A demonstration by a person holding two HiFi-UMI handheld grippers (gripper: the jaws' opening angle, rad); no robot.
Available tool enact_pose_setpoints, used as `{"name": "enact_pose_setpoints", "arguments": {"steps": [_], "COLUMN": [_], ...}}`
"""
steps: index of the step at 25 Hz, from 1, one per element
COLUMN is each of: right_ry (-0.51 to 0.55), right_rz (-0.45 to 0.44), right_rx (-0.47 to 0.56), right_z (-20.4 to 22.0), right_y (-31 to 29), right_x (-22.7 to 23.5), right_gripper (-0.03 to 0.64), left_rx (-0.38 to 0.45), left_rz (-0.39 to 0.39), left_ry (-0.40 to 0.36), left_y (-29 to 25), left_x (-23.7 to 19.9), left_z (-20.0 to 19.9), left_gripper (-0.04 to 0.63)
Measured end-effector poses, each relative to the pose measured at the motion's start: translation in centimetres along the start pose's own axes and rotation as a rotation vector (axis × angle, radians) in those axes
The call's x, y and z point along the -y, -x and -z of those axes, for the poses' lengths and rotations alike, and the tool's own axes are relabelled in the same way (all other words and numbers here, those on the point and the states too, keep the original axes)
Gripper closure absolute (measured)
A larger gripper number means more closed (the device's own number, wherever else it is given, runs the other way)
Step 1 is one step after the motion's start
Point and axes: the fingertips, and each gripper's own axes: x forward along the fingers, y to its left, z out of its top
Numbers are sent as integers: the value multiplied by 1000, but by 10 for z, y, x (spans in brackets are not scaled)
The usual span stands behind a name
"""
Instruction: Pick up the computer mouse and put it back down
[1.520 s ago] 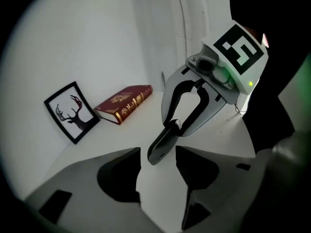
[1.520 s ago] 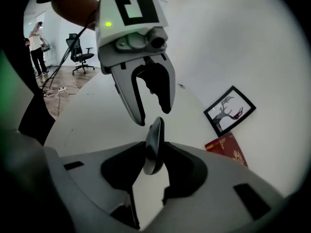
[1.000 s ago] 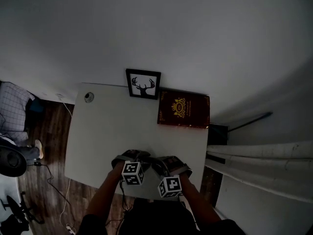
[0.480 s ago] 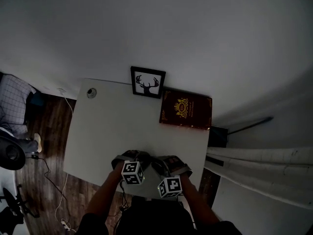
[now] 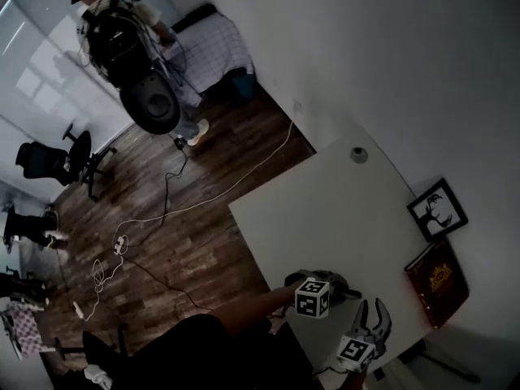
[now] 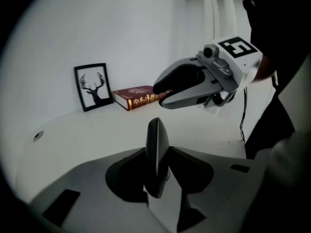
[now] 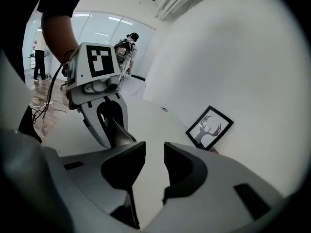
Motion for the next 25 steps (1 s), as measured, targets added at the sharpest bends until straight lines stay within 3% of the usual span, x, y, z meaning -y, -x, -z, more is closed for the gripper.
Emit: {"name": "enact_pose_setpoints", "arguments": {"steps": [4, 13, 20, 25], "right_ry": [-14, -119, -94, -236], "right_rz": [-38, -45, 30, 159], "right_rx": [44, 124, 179, 215], "right_z": [-28, -94, -149, -144], "right_y": [-6, -9, 21, 46], "right_x": [-12, -29, -52, -40], "right_gripper": [489, 552, 594, 595], "left_rx": [60, 186, 313, 407], "left_rz": [-137, -369, -509, -535], "left_ry": [98, 226, 286, 310], "left_y": [44, 128, 199, 201], "left_x": [-8, -18, -16, -14], "left_z": [5, 6, 4, -9], "left_gripper": [463, 463, 463, 463]}}
